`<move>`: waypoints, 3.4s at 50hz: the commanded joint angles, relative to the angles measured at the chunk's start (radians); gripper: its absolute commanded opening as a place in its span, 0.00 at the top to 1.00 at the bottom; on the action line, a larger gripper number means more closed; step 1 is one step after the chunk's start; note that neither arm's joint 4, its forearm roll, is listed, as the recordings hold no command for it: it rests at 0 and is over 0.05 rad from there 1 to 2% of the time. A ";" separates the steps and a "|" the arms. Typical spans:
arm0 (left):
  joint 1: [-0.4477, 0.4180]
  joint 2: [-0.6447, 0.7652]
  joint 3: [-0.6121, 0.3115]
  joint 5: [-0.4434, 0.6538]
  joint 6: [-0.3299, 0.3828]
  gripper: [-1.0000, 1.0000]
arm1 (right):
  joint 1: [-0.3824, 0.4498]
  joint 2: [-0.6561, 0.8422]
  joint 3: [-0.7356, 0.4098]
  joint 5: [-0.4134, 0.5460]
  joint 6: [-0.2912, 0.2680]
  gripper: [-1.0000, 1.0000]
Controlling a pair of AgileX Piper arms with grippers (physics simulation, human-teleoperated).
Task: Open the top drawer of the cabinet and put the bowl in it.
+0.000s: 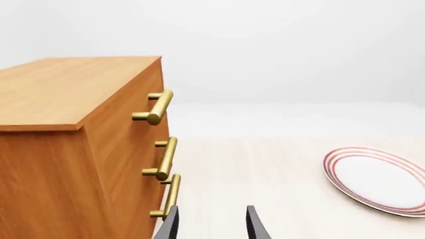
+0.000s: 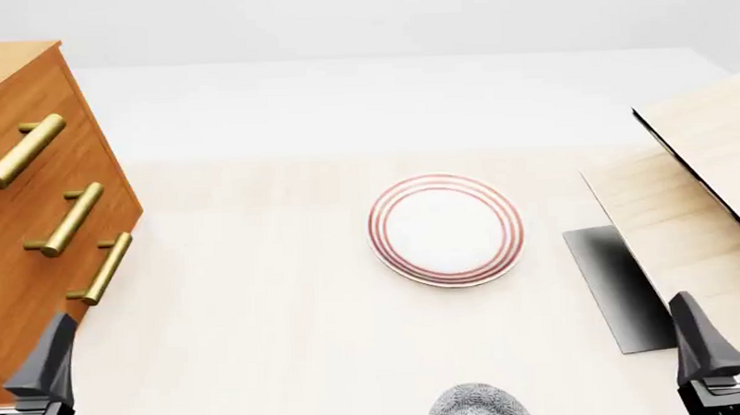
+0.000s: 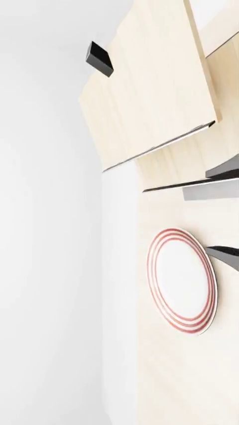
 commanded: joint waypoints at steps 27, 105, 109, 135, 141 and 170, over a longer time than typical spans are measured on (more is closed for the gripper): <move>-0.117 0.133 -0.155 0.089 0.234 0.00 | 0.001 0.001 0.000 0.003 0.001 0.00; -0.118 0.558 -0.326 -0.237 1.089 0.00 | 0.002 0.008 -0.002 0.006 0.005 0.00; -0.121 0.603 -0.327 -0.278 1.109 0.00 | 0.003 0.009 -0.002 0.005 0.005 0.00; -0.119 0.842 -0.307 -0.503 1.317 0.00 | 0.003 0.006 -0.002 0.012 0.006 0.00; -0.095 0.896 -0.284 -0.576 1.373 0.00 | 0.003 0.005 -0.002 0.014 0.007 0.00; -0.018 0.941 -0.305 -0.617 1.453 0.00 | 0.004 0.008 -0.003 0.014 0.008 0.00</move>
